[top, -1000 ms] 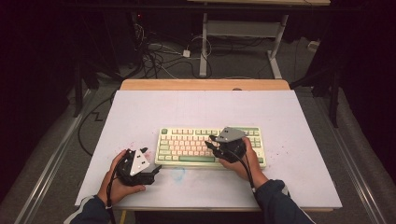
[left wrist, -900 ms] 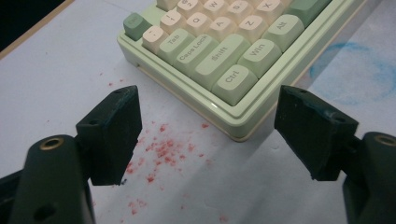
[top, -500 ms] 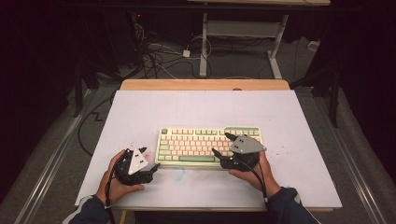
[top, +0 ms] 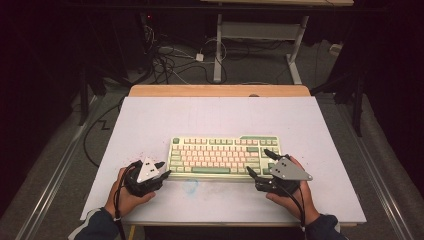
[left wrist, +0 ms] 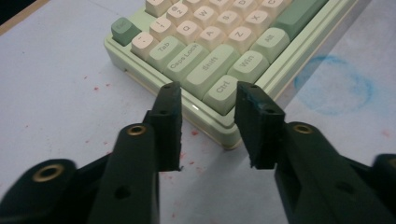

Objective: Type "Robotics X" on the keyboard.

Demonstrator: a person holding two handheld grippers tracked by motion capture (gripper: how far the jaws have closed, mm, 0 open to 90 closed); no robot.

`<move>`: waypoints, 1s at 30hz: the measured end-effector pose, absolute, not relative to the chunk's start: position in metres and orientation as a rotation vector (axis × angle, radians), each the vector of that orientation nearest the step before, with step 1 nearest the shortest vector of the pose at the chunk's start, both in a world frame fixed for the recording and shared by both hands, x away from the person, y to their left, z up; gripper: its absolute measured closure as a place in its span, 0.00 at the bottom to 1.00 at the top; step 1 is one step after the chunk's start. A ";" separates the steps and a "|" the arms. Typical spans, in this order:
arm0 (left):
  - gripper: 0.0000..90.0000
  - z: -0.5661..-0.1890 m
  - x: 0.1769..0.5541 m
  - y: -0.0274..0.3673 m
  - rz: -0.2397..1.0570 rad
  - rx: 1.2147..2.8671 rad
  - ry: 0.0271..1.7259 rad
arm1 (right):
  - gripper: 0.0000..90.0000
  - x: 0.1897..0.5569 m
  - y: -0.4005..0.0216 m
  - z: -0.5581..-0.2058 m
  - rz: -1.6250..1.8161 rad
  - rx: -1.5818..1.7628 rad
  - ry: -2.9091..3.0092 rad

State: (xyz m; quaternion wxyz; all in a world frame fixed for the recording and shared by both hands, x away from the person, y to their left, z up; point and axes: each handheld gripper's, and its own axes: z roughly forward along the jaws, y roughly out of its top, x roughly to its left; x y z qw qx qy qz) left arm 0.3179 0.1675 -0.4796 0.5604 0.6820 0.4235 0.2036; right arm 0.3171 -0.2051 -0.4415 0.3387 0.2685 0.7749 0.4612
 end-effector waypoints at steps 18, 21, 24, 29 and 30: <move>0.97 -0.455 0.331 0.112 0.386 1.644 0.882 | 0.29 0.301 -0.218 -0.461 1.128 0.715 2.057; 0.97 -0.454 0.337 0.100 0.383 1.655 0.876 | 0.29 0.301 -0.218 -0.461 1.131 0.716 2.057; 0.97 -0.455 0.343 0.091 0.376 1.670 0.876 | 0.29 0.302 -0.219 -0.461 1.133 0.719 2.059; 0.97 -0.461 0.350 0.079 0.373 1.704 0.884 | 0.29 0.303 -0.219 -0.463 1.131 0.718 2.067; 0.97 -0.462 0.352 0.077 0.372 1.709 0.886 | 0.29 0.304 -0.219 -0.463 1.132 0.719 2.069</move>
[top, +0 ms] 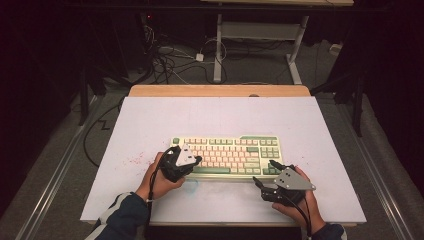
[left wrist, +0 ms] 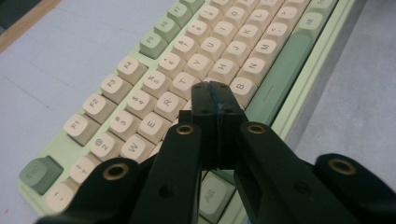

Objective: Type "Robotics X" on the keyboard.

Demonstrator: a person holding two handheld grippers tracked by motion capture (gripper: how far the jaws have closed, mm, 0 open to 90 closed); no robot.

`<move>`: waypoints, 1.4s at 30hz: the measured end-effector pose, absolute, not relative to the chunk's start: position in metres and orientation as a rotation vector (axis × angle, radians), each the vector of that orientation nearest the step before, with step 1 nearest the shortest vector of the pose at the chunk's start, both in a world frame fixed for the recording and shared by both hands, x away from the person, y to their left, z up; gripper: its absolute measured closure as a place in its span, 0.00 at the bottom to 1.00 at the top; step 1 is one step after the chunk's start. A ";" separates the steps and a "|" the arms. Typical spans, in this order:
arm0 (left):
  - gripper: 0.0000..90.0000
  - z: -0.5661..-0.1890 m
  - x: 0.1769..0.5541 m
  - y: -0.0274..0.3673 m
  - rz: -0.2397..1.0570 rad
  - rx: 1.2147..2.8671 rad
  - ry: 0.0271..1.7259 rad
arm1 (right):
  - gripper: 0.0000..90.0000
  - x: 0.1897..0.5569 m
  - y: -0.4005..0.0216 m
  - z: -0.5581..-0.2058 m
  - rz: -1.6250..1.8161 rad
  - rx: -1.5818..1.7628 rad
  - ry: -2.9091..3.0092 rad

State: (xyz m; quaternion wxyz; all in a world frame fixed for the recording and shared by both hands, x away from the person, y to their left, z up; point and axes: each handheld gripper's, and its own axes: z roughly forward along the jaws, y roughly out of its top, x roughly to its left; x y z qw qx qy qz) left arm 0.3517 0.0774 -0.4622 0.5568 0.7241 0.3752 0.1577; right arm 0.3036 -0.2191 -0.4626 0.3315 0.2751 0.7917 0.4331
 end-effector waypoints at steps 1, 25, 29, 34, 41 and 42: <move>0.97 -0.464 0.353 0.076 0.370 1.719 0.888 | 0.29 0.304 -0.219 -0.463 1.134 0.718 2.070; 0.95 -0.474 0.357 0.074 0.392 1.777 0.898 | 0.29 0.305 -0.215 -0.467 1.094 0.711 2.115; 0.91 -0.469 0.355 0.079 0.407 1.748 0.888 | 0.29 0.305 -0.216 -0.465 1.107 0.708 2.104; 0.75 -0.463 0.353 0.091 0.439 1.686 0.884 | 0.29 0.305 -0.217 -0.464 1.117 0.712 2.097; 0.46 -0.461 0.341 0.110 0.497 1.623 0.858 | 0.29 0.305 -0.218 -0.463 1.121 0.712 2.093; 0.41 -0.463 0.339 0.112 0.514 1.627 0.850 | 0.29 0.304 -0.218 -0.463 1.122 0.713 2.093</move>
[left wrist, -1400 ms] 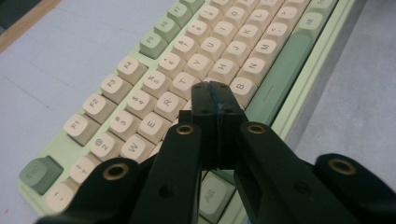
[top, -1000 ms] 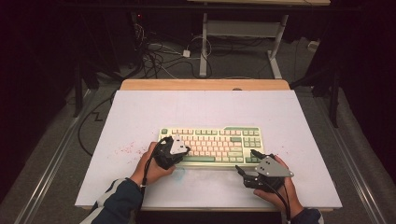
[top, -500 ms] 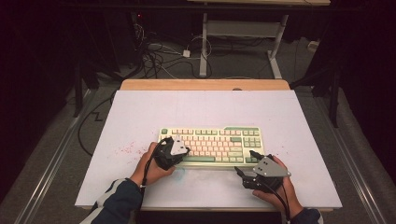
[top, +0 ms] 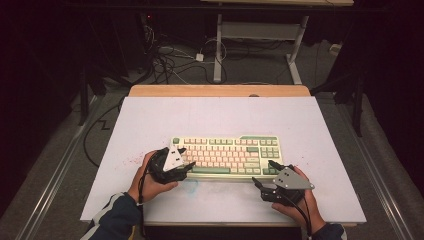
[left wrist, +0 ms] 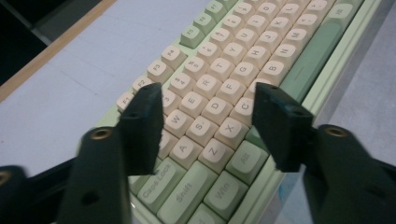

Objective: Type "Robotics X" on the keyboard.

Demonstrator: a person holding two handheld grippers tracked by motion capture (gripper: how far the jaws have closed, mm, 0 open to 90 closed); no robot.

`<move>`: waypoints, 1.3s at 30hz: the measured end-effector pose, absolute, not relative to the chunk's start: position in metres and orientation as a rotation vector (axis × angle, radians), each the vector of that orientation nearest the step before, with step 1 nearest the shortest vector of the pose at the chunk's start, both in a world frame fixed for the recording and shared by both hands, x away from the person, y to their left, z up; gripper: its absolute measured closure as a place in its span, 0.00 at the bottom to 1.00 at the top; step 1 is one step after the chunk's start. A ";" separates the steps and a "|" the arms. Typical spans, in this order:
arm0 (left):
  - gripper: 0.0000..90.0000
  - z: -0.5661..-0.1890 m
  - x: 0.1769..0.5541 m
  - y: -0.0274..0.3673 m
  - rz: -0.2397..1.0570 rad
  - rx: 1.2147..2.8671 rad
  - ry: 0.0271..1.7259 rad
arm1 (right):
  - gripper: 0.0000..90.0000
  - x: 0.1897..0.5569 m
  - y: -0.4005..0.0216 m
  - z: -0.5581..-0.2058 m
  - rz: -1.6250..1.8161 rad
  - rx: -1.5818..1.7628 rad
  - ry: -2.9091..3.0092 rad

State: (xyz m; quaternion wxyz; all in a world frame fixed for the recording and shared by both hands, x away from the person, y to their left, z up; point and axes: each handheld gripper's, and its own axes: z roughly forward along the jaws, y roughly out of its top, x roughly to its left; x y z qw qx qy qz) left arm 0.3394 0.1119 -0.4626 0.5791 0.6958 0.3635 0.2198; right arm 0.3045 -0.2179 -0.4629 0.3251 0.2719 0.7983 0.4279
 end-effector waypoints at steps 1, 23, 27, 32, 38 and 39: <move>0.37 -0.464 0.338 0.114 0.525 1.626 0.849 | 0.29 0.304 -0.218 -0.463 1.123 0.713 2.093; 0.24 -0.485 0.316 0.161 0.591 1.574 0.921 | 0.29 0.304 -0.218 -0.461 1.134 0.716 2.093; 0.30 -0.488 0.316 0.167 0.577 1.581 0.951 | 0.29 0.304 -0.218 -0.461 1.133 0.719 2.092; 0.48 -0.486 0.317 0.170 0.556 1.585 0.959 | 0.29 0.304 -0.218 -0.461 1.134 0.714 2.094; 0.82 -0.477 0.316 0.172 0.501 1.569 0.956 | 0.29 0.304 -0.218 -0.462 1.131 0.715 2.097; 0.86 -0.475 0.317 0.172 0.498 1.563 0.961 | 0.29 0.304 -0.218 -0.462 1.133 0.714 2.099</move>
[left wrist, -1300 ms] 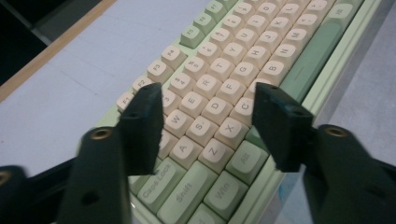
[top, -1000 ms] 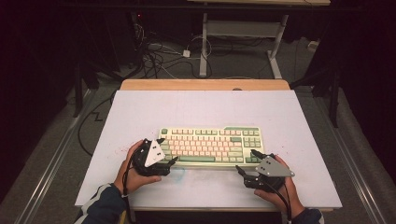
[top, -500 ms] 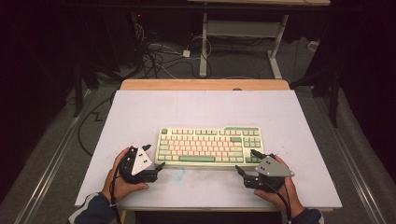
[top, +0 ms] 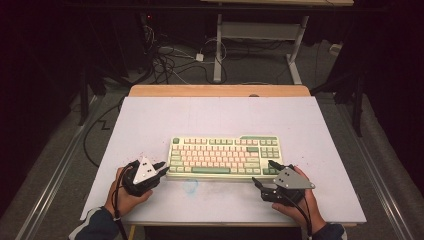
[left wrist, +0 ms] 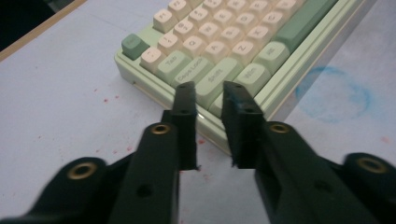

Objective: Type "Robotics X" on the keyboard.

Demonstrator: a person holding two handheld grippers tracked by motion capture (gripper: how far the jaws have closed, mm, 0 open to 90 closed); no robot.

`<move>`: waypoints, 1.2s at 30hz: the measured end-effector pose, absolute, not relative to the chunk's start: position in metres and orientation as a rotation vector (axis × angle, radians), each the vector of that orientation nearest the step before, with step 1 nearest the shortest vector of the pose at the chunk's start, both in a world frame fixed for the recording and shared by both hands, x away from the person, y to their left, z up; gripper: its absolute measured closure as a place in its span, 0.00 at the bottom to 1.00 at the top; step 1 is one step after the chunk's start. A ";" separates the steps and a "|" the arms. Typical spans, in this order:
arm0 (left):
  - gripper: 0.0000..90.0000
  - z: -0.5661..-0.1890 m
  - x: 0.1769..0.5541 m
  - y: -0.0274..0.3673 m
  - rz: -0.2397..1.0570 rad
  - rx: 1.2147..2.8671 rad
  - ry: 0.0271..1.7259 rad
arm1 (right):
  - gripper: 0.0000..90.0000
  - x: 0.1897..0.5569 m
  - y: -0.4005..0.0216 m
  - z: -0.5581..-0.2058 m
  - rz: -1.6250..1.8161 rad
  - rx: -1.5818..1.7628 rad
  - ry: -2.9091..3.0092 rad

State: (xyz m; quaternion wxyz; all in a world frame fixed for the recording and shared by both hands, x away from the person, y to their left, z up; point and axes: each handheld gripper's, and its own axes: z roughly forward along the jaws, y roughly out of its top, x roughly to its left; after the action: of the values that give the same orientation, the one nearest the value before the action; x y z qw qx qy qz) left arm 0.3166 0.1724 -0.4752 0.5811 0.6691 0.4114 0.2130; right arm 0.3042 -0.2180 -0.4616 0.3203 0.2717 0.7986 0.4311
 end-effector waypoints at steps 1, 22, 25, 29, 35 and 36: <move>0.91 -0.474 0.317 0.173 0.490 1.564 0.962 | 0.29 0.304 -0.218 -0.462 1.132 0.712 2.099; 0.97 -0.460 0.349 0.131 0.449 1.618 0.970 | 0.29 0.306 -0.214 -0.465 1.117 0.707 2.131; 0.97 -0.462 0.354 0.124 0.440 1.634 0.968 | 0.29 0.306 -0.213 -0.465 1.115 0.704 2.135; 0.97 -0.464 0.360 0.114 0.429 1.656 0.964 | 0.29 0.306 -0.213 -0.466 1.112 0.705 2.141; 0.97 -0.467 0.366 0.099 0.422 1.686 0.958 | 0.29 0.306 -0.213 -0.466 1.114 0.706 2.143; 0.97 -0.468 0.367 0.098 0.422 1.691 0.957 | 0.29 0.306 -0.213 -0.466 1.113 0.705 2.145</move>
State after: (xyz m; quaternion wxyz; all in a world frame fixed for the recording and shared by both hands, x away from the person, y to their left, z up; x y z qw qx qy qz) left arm 0.3673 0.0981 -0.4678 0.5452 0.7129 0.4036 0.1781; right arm 0.3059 -0.2131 -0.4665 0.3074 0.2666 0.8109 0.4206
